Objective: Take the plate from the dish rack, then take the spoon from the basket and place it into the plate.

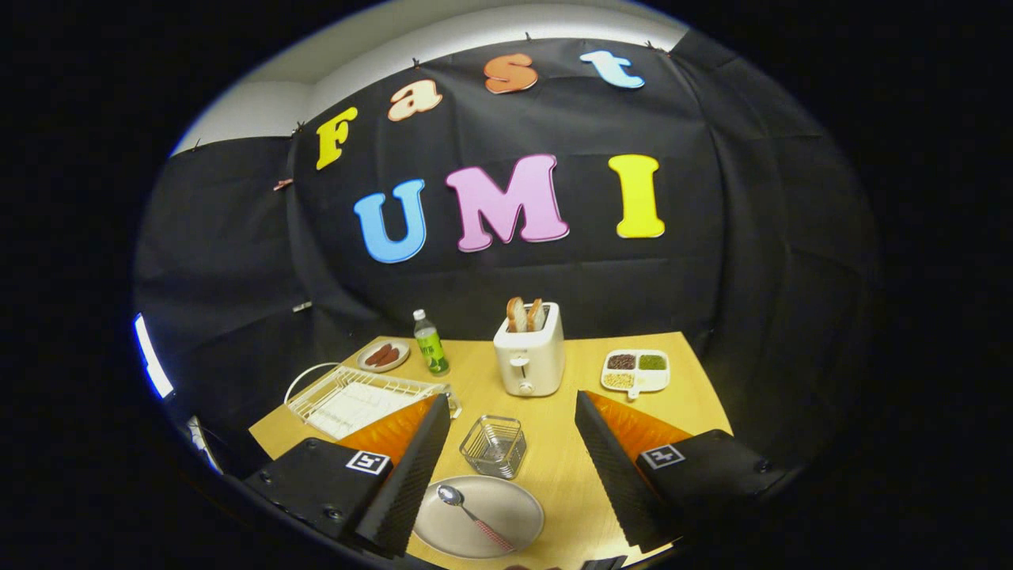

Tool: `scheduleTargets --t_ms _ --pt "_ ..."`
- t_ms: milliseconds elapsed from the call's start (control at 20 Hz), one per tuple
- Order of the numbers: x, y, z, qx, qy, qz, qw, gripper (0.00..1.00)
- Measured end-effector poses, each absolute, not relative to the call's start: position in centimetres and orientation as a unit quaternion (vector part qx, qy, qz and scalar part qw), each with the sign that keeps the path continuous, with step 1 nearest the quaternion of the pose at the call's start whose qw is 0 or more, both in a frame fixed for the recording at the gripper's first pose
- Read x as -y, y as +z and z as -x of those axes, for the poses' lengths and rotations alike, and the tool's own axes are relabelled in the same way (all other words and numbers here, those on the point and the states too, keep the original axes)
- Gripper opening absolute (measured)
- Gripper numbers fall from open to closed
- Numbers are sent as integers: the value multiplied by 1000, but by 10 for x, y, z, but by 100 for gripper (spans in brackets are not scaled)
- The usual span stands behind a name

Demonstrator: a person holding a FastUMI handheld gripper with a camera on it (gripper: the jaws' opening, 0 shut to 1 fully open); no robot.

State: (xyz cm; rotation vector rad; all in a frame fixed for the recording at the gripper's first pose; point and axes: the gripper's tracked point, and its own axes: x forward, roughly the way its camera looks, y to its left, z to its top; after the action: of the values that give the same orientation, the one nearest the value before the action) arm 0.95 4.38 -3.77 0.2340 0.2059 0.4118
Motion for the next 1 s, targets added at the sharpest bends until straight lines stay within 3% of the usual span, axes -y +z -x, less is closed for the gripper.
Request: scheduleTargets --t_ms 400,1000 --pt "-51 6 68 -61 122 -117 984 98" --pt "-118 -11 104 -82 113 -109 984 98"
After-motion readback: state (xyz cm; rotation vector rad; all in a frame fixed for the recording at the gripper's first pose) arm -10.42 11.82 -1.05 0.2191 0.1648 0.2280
